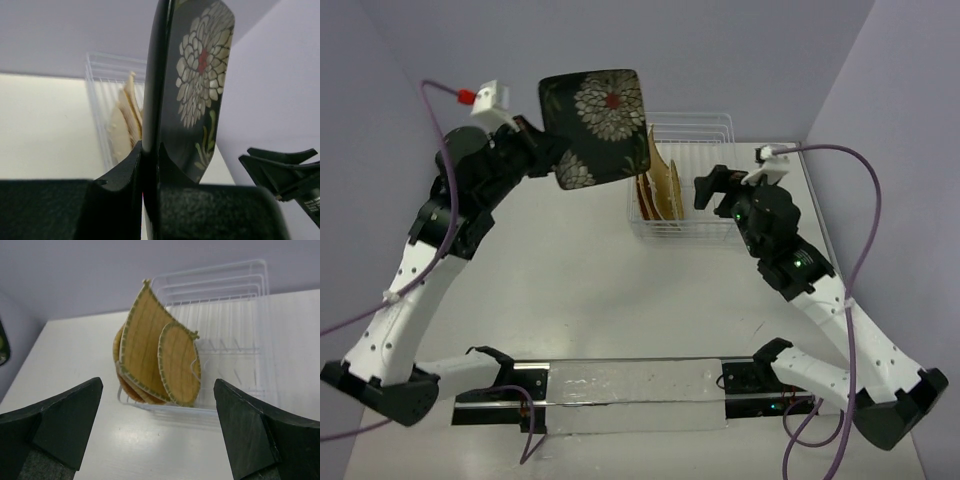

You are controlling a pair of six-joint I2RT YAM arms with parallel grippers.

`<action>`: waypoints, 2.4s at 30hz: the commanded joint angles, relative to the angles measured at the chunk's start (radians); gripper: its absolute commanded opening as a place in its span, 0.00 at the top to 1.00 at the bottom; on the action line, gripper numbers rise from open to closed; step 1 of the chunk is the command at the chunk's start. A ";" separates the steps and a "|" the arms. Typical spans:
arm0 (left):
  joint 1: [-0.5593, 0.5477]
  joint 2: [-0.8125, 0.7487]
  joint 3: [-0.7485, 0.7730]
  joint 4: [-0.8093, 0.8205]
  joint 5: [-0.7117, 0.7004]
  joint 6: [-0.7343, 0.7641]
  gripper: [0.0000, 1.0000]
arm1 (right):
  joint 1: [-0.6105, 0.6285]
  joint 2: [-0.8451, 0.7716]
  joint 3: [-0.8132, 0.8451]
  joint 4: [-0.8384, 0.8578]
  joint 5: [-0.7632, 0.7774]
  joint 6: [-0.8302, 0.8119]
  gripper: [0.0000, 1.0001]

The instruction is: Load the plates into the dish rack

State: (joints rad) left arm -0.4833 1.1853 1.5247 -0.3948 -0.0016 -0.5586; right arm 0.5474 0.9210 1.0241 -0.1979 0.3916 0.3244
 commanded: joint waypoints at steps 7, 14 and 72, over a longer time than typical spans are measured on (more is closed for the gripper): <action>-0.349 0.509 0.698 -0.276 -0.434 0.128 1.00 | -0.058 -0.207 -0.108 -0.199 0.550 0.118 0.00; -0.426 0.730 0.880 -0.346 -0.640 0.084 1.00 | -0.106 -0.216 -0.137 -0.245 0.647 0.153 0.00; -0.557 1.072 0.951 -0.316 -1.071 0.065 1.00 | -0.258 0.012 -0.186 -0.251 0.503 0.188 0.00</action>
State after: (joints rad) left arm -1.0344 2.2796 2.4451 -0.7960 -1.0102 -0.4700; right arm 0.3000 0.9275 0.8299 -0.4610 0.8742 0.5007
